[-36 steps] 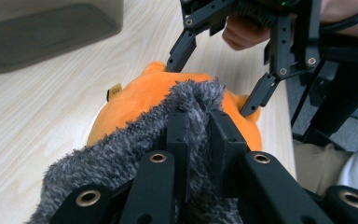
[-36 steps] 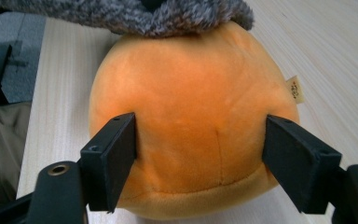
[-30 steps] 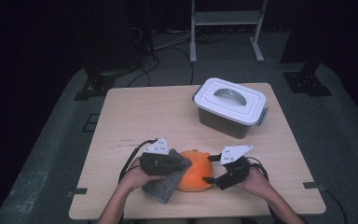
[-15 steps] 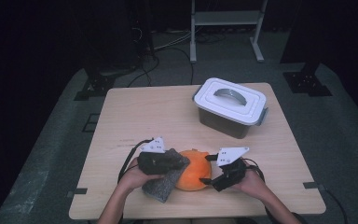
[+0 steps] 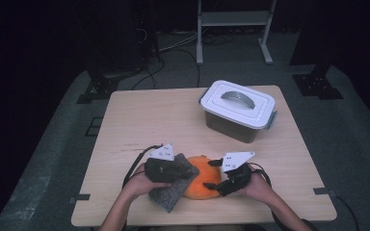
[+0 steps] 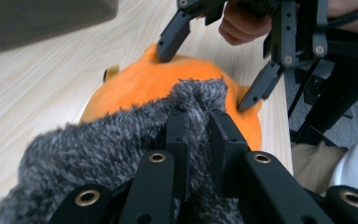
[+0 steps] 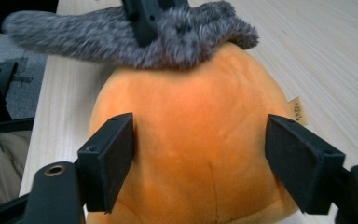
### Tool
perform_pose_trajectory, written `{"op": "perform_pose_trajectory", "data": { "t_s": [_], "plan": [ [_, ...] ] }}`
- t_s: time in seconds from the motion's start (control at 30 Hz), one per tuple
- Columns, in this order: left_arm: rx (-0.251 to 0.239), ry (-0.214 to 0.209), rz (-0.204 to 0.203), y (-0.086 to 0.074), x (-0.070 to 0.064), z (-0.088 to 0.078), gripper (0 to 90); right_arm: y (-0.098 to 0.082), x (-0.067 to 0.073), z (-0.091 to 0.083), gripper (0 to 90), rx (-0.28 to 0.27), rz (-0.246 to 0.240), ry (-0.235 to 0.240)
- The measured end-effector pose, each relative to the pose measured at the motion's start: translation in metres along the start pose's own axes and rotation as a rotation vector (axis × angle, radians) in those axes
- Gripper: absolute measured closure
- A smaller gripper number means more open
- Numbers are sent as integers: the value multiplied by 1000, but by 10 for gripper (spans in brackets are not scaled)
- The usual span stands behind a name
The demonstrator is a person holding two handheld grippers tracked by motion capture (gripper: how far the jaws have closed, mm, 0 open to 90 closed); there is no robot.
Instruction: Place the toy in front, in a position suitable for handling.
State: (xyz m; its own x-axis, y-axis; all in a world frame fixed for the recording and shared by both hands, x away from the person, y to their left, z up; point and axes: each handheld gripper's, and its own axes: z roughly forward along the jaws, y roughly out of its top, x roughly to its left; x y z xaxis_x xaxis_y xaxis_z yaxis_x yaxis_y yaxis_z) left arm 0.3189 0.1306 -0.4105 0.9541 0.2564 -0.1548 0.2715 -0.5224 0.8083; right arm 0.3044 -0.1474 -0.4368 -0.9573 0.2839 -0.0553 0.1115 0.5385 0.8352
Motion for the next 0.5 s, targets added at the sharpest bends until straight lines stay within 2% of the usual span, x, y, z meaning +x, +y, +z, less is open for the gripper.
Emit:
{"op": "perform_pose_trajectory", "data": {
  "t_s": [0.13, 0.23, 0.33, 0.43, 0.5],
  "plan": [
    [-8, 17, -30, -12, 5, -10, 790, -4, 1, 0, 251, -8, -17, 4],
    [-11, 26, -40, -14, 7, -15, 790, -4, 0, -1, 252, -9, -29, 9],
    [-22, 26, -25, -7, 7, -17, 790, -4, 0, 0, 257, 0, -34, 18],
    [-64, 16, -12, 7, 7, -16, 790, -4, 3, 0, 268, 7, -69, 27],
    [-42, 24, 8, 16, 6, -11, 790, -4, 5, 1, 268, 10, -83, 25]
  ]
}}
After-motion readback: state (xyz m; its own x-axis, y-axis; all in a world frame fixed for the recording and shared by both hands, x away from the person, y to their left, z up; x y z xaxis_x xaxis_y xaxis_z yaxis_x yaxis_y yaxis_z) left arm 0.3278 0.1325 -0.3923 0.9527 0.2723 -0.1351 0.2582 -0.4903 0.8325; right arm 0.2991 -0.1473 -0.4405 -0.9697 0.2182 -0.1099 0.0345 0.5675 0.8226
